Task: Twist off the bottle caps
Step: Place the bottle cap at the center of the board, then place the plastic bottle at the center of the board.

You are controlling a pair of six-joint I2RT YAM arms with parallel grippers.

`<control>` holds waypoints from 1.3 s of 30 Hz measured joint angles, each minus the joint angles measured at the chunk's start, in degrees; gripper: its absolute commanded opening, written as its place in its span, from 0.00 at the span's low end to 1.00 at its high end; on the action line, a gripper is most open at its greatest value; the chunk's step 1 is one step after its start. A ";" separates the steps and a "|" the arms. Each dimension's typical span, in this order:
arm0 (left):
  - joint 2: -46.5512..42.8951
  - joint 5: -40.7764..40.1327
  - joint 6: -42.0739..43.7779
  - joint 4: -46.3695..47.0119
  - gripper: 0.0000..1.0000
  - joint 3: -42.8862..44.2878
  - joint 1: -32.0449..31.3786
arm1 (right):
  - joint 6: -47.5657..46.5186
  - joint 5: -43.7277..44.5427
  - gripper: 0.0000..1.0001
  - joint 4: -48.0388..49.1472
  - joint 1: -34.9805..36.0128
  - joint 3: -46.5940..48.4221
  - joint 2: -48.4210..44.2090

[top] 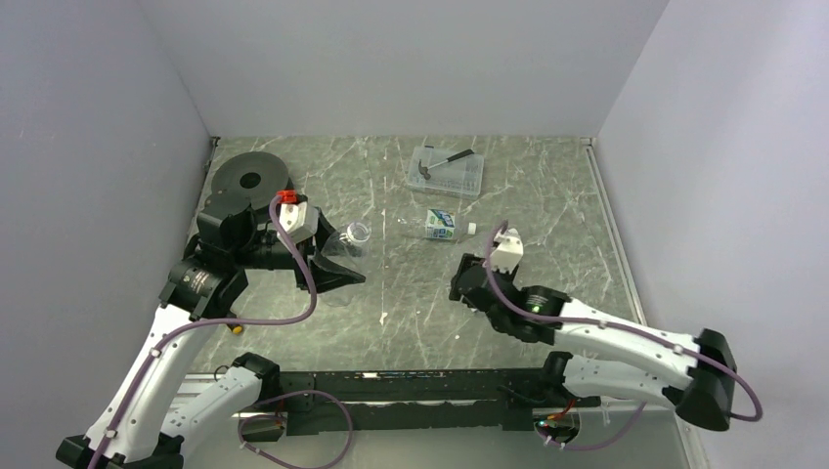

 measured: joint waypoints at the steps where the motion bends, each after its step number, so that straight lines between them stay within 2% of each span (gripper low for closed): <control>1: 0.00 0.00 -0.02 -0.02 0.36 0.00 0.00 | -2.03 -0.96 0.78 0.00 0.02 1.68 -2.10; 4: 0.00 0.00 -0.11 0.04 0.36 -0.02 0.00 | -9.62 -4.59 0.86 0.70 0.02 7.32 -5.46; 6: -0.04 -0.02 -0.61 0.63 0.36 -0.33 0.00 | -16.65 -9.62 0.97 2.29 0.02 13.07 -5.90; 7: -0.13 -0.07 -1.22 1.25 0.36 -0.76 0.00 | -20.02 -12.70 0.99 3.10 0.02 16.55 -5.60; 9: -0.28 -0.26 -2.29 2.58 0.36 -1.92 0.00 | -26.84 -20.81 1.00 5.66 0.00 25.20 -3.78; 14: 0.02 -0.66 -4.66 4.44 0.36 -3.67 0.00 | -35.50 -37.81 1.00 13.53 0.02 40.00 0.83; 17: 0.50 -0.61 -6.19 5.57 0.36 -3.72 0.00 | -38.12 -45.42 1.00 17.94 0.04 45.22 3.26; 21: 0.85 -0.55 -7.37 6.45 0.36 -3.72 0.00 | -40.04 -50.97 0.97 22.05 0.07 48.22 7.26; 24: 0.90 -0.55 -7.65 6.58 0.37 -3.72 0.00 | -40.48 -53.59 0.87 23.93 0.09 47.67 10.47; 26: 0.90 -0.55 -7.74 6.62 0.37 -3.72 0.00 | -40.57 -54.53 0.75 24.22 0.09 47.15 12.48; 29: 0.92 -0.57 -7.78 6.69 0.37 -3.72 0.00 | -40.59 -54.55 0.49 24.33 0.09 47.06 14.69; 31: 0.92 -0.61 -7.82 6.84 0.38 -3.72 0.00 | -40.68 -54.49 0.28 24.37 0.09 47.06 15.50; 33: 0.92 -0.74 -8.39 6.67 0.41 -3.72 0.00 | -40.70 -54.12 0.15 24.46 0.09 47.06 15.74; 34: 0.92 -0.76 -8.90 6.67 0.62 -3.69 0.00 | -40.87 -53.90 0.09 24.52 0.09 47.06 15.72; 35: 0.94 -0.79 -9.27 6.67 0.93 -3.69 0.00 | -41.13 -53.72 0.04 24.52 0.09 47.06 15.72; 36: 0.92 -0.76 -9.53 6.56 0.99 -3.69 0.00 | -41.35 -53.46 0.00 24.48 0.09 47.06 15.72; 39: 1.01 -1.79 -8.81 5.86 0.99 -3.28 0.00 | -41.35 -51.82 0.00 24.24 0.09 47.06 15.72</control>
